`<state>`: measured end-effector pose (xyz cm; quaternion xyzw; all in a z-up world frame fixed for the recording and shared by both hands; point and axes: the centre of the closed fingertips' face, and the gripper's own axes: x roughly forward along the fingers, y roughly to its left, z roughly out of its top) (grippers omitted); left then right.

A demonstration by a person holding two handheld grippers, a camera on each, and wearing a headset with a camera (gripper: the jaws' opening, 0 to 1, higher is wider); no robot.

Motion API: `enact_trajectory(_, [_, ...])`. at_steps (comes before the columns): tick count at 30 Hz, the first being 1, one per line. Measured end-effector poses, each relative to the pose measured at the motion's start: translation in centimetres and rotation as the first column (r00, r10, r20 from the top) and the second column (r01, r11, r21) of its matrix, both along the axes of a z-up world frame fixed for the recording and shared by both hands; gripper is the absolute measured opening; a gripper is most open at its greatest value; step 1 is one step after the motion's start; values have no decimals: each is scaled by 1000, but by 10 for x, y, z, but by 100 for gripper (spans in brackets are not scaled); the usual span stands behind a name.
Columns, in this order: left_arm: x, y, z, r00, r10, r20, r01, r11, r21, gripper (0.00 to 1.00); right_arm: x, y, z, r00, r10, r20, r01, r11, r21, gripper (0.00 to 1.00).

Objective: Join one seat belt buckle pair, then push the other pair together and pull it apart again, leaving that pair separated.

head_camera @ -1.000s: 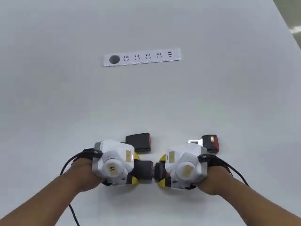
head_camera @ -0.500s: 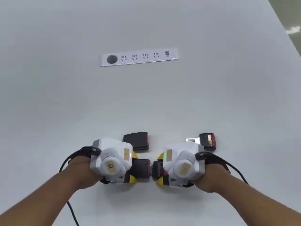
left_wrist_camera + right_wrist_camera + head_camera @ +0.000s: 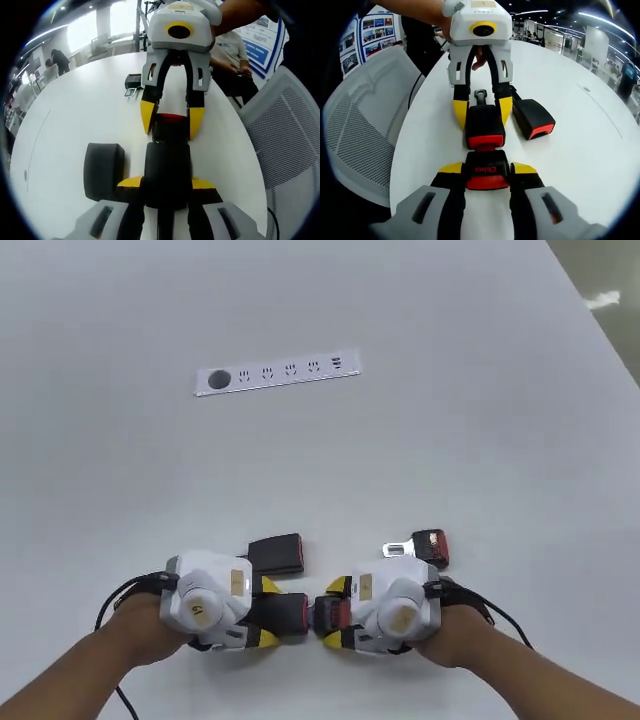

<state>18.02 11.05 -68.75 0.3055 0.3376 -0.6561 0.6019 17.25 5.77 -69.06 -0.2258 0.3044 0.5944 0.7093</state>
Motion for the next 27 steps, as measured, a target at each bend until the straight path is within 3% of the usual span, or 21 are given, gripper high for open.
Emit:
enact_trajectory(9, [-1, -4, 0, 1000, 17, -3, -18, 1000, -24, 33, -2, -1, 3, 1000, -24, 5, 23, 999, 37, 31])
enact_trajectory(15, [-2, -5, 0, 1000, 18, -8, -18, 1000, -18, 33, -4, 1, 11, 1000, -29, -1, 29, 999, 36, 32])
enact_trajectory(18, [-1, -5, -1, 999, 37, -19, -38, 999, -34, 33, -5, 3, 16, 1000, -31, 0, 31, 999, 34, 32])
enact_trajectory(27, [-1, -4, -1, 999, 36, -29, -37, 998, -43, 33, -4, 4, 15, 1000, -28, -8, 28, 999, 36, 31])
